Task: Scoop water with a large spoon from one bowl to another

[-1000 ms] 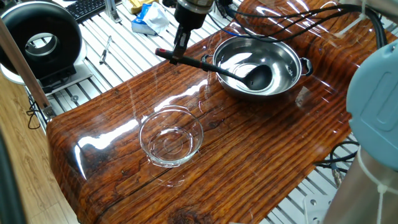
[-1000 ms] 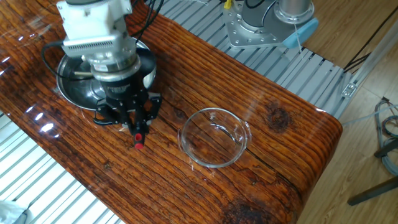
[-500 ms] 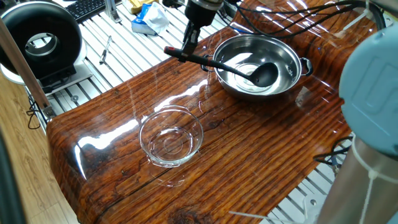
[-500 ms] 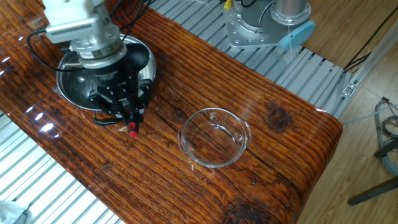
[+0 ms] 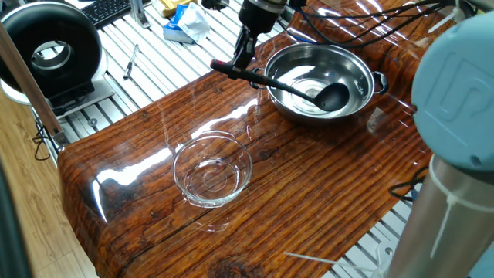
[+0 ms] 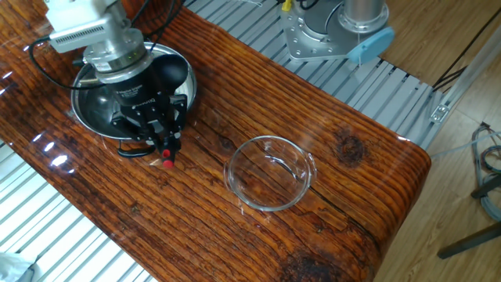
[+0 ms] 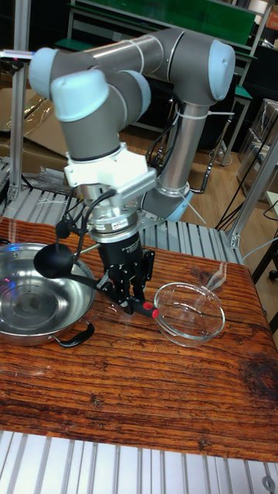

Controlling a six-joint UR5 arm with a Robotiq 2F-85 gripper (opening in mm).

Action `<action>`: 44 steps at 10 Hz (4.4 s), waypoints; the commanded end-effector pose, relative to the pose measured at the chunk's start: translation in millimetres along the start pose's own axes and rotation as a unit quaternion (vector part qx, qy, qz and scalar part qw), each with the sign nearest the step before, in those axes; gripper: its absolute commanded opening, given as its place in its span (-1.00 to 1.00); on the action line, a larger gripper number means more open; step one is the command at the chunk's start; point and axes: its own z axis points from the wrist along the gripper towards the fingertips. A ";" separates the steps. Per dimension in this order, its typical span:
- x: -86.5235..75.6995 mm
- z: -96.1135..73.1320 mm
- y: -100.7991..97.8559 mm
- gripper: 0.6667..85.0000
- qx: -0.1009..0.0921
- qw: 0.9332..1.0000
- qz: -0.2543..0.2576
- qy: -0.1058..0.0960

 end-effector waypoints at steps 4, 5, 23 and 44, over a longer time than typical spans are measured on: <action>7.5 2.3 -0.7 -0.99 -0.052 0.998 -0.023 -0.012; 7.2 0.9 3.2 -0.99 -0.066 0.997 -0.024 -0.013; 25.0 7.9 -50.6 -0.99 -0.010 0.997 -0.073 -0.016; -36.8 -44.5 -74.4 -0.99 0.159 0.987 -0.008 -0.038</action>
